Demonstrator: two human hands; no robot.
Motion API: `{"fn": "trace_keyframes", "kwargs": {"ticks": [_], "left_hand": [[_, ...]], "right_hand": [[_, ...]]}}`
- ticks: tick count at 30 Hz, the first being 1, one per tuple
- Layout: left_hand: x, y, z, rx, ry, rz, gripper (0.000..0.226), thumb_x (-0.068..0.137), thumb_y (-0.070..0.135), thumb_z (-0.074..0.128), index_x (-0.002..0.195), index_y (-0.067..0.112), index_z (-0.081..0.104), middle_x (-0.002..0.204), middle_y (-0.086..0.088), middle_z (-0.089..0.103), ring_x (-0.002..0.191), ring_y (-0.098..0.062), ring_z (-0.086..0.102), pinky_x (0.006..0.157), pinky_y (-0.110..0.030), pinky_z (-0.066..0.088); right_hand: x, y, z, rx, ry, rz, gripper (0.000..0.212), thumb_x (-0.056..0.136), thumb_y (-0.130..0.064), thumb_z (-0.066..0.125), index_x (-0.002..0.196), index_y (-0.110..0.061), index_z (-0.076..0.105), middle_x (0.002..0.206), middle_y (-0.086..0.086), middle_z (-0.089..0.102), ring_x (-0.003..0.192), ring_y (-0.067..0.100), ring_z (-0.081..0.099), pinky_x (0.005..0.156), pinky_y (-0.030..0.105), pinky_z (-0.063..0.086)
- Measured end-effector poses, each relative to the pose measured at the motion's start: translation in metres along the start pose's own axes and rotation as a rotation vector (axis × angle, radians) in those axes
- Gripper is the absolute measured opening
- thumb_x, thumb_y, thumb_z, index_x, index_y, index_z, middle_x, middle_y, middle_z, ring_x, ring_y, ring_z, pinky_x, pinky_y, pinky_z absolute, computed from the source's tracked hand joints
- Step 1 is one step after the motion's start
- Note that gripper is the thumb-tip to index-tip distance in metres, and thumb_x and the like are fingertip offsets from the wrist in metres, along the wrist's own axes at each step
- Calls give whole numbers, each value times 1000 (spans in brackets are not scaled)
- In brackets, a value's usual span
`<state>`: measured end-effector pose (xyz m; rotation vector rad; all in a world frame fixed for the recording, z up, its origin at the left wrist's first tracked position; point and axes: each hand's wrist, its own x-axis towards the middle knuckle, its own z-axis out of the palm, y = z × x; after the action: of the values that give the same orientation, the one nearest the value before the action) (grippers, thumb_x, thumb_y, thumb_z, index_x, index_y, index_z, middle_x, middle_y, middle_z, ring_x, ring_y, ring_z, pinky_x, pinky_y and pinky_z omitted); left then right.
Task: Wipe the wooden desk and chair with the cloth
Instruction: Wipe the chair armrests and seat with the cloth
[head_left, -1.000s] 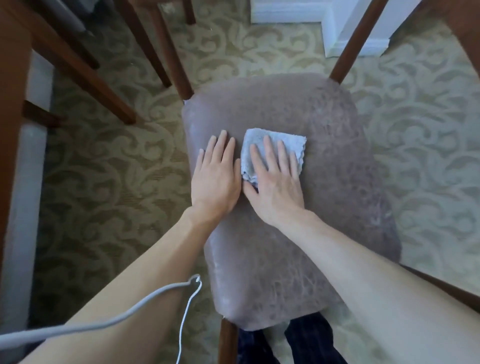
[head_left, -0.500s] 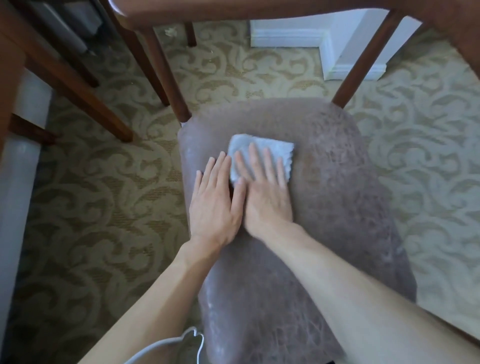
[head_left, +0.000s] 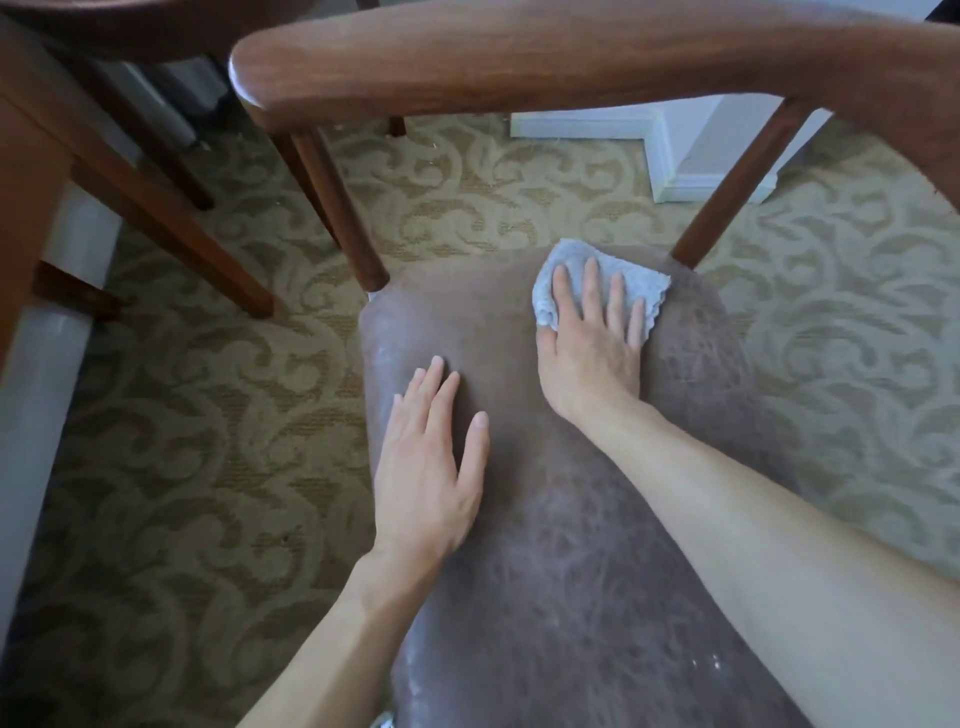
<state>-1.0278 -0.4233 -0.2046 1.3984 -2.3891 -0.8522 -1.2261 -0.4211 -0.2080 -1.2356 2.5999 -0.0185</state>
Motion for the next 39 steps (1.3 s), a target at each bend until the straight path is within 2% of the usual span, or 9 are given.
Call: {"fn": "trace_keyframes", "kwargs": {"ticks": [4, 10, 16, 19, 22, 25, 30, 34, 39], "left_hand": [[23, 3, -13, 21, 40, -25, 58, 106, 48, 32, 153, 17, 48, 164, 6, 40, 153, -9, 31, 123, -33, 31], [75, -3, -19, 32, -38, -7, 62, 107, 52, 27, 160, 20, 36, 169, 2, 30, 157, -11, 23, 124, -38, 31], [72, -6, -17, 72, -103, -20, 70, 108, 50, 27, 164, 8, 20, 174, -3, 14, 161, -16, 7, 130, -37, 10], [73, 1, -21, -18, -97, -72, 67, 108, 50, 32, 163, 13, 25, 172, 0, 20, 160, -12, 12, 129, -36, 14], [79, 3, -30, -43, -82, -88, 48, 108, 43, 37, 148, 18, 44, 155, 2, 50, 144, -17, 44, 107, -33, 41], [86, 2, -33, -10, -94, -112, 37, 106, 37, 42, 135, 14, 49, 137, 0, 60, 124, -20, 56, 84, -28, 39], [74, 4, -33, 33, -135, -62, 60, 109, 41, 38, 160, 9, 32, 170, -2, 27, 157, -14, 21, 124, -26, 19], [61, 2, -38, -15, -97, -79, 61, 109, 42, 38, 161, 12, 30, 171, 1, 26, 157, -11, 20, 124, -25, 18], [66, -15, -50, 3, 24, -79, 40, 106, 37, 41, 140, 17, 51, 144, 1, 57, 134, -18, 51, 101, -28, 43]], "right_hand": [[5, -43, 5, 43, 17, -165, 64, 107, -42, 27, 163, -29, 1, 173, 2, -8, 158, 29, -11, 127, 52, -5], [-23, -60, 16, -54, 18, -389, 65, 106, -40, 24, 163, -27, -4, 172, 0, -11, 158, 27, -13, 127, 50, -3], [4, -27, 4, -89, 13, -154, 67, 103, -49, 23, 164, -30, 1, 173, 3, -7, 159, 29, -8, 127, 53, -2], [-3, -51, 7, -28, 22, -166, 67, 103, -53, 16, 163, -30, -2, 172, 6, -10, 158, 32, -12, 126, 55, -6], [-24, -80, 17, -43, 13, -300, 73, 103, -50, 28, 163, -26, -6, 172, 7, -13, 157, 33, -16, 125, 56, -4], [-39, -87, 22, -73, 5, -352, 76, 101, -43, 31, 162, -25, -11, 172, 7, -14, 157, 32, -16, 126, 54, -4], [-14, -38, 6, -50, 21, -279, 61, 105, -40, 25, 163, -34, 5, 173, -1, -3, 159, 27, -4, 128, 50, 0], [-3, -45, 5, -37, 13, -141, 63, 105, -42, 30, 163, -33, 5, 173, 5, -5, 158, 34, -5, 126, 55, -2], [-35, -116, 28, -106, -14, -444, 76, 101, -47, 34, 163, -28, -6, 172, 3, -12, 157, 30, -16, 125, 54, -6]]}}
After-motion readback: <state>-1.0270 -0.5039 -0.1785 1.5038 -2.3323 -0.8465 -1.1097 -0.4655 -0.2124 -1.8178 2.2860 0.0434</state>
